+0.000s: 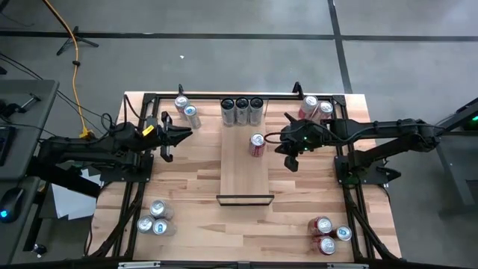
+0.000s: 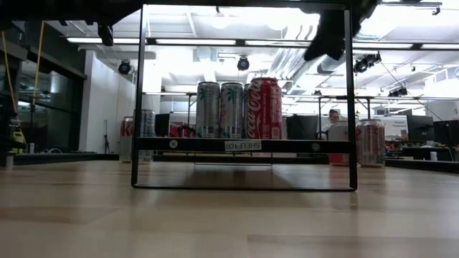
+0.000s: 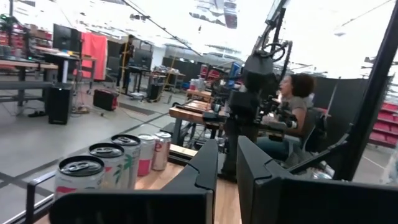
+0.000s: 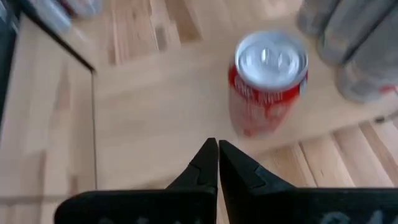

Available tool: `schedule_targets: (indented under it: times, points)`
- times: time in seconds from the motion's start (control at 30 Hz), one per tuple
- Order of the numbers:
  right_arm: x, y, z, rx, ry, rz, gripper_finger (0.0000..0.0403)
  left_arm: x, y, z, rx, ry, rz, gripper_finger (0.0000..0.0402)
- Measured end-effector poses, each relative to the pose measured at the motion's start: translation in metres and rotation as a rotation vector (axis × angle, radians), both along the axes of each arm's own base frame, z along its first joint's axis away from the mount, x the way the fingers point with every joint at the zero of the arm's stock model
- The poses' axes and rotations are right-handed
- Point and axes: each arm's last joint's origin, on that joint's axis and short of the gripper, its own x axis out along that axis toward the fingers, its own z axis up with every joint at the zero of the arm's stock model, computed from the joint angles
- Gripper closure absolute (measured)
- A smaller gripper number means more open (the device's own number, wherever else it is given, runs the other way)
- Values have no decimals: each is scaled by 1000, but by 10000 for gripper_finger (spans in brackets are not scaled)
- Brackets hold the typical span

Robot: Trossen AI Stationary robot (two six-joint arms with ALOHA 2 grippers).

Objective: Place canned beverage on shelf
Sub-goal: Put the top right red-white soda can on the shelf

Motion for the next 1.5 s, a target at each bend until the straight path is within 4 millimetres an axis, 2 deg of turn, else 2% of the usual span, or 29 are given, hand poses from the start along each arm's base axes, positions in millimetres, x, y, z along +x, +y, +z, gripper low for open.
schedule_targets:
  times: [0.23, 0.4, 0.53, 0.63, 0.9, 1.17, 1.5]
  points:
    - [-30, 1, -9, 1, 1, 14, 403, 0, 1, 0, -6, -3, 24, 401]
    - [-59, 2, -28, 89, -155, -69, 403, 0, 1, 0, -6, -5, 27, 401]
    - [-67, 2, -43, 131, -323, -138, 403, 0, 1, 0, -6, -2, 27, 401]
    - [-64, 1, -53, 124, -375, -159, 403, 0, 1, -1, -6, 10, 27, 401]
    - [-47, -4, -82, 10, -273, -258, 403, 0, 1, -1, -8, 12, 36, 401]
    - [-14, -5, -98, -4, -340, -254, 403, 0, 3, -1, -18, 11, 88, 401]
    - [4, -13, -115, -59, -379, -440, 403, 0, 2, -1, -18, 11, 87, 401]
